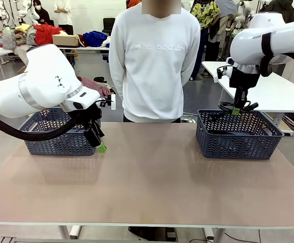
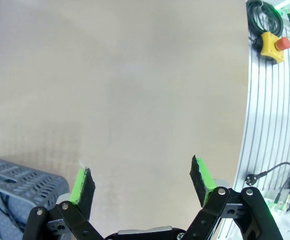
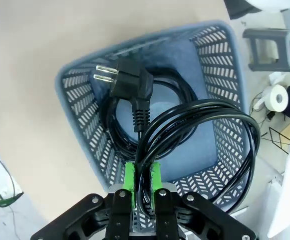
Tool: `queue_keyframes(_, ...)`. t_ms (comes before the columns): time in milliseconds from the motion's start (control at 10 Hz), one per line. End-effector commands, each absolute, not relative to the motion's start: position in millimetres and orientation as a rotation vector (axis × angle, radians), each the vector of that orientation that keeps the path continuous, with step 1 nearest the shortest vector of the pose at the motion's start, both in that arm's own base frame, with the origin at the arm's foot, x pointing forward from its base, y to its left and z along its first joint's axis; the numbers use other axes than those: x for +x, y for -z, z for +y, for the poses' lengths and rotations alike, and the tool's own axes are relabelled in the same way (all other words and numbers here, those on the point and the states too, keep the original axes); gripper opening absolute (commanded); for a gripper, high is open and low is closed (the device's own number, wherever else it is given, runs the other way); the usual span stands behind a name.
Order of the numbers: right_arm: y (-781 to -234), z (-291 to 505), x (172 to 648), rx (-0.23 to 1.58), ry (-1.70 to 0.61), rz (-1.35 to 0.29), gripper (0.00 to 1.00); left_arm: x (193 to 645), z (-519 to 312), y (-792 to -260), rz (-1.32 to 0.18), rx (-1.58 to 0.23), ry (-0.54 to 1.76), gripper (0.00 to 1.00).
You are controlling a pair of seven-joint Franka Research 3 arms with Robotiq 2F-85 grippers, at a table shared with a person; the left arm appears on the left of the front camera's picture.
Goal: Organize the cables according to human instructions.
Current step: Pick up a bundle of cables and place it in the basket indicated by the human.
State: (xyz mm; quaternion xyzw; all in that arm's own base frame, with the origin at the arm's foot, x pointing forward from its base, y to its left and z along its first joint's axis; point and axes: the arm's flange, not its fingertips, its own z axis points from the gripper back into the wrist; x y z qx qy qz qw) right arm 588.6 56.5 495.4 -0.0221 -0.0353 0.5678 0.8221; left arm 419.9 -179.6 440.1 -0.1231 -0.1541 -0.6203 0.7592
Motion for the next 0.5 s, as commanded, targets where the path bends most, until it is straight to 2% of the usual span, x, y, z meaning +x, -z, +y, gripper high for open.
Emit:
queue_keyframes(0,-491,48,589,-0.069,-1.218,-0.108,0.0,420,-178,-440,-0.336,-0.264,1.346,1.0)
queue_keyframes(400,-475,46,598,-0.069,-1.199,-0.095,0.0,420,-178,-440,-0.336,-0.264,1.346,1.0)
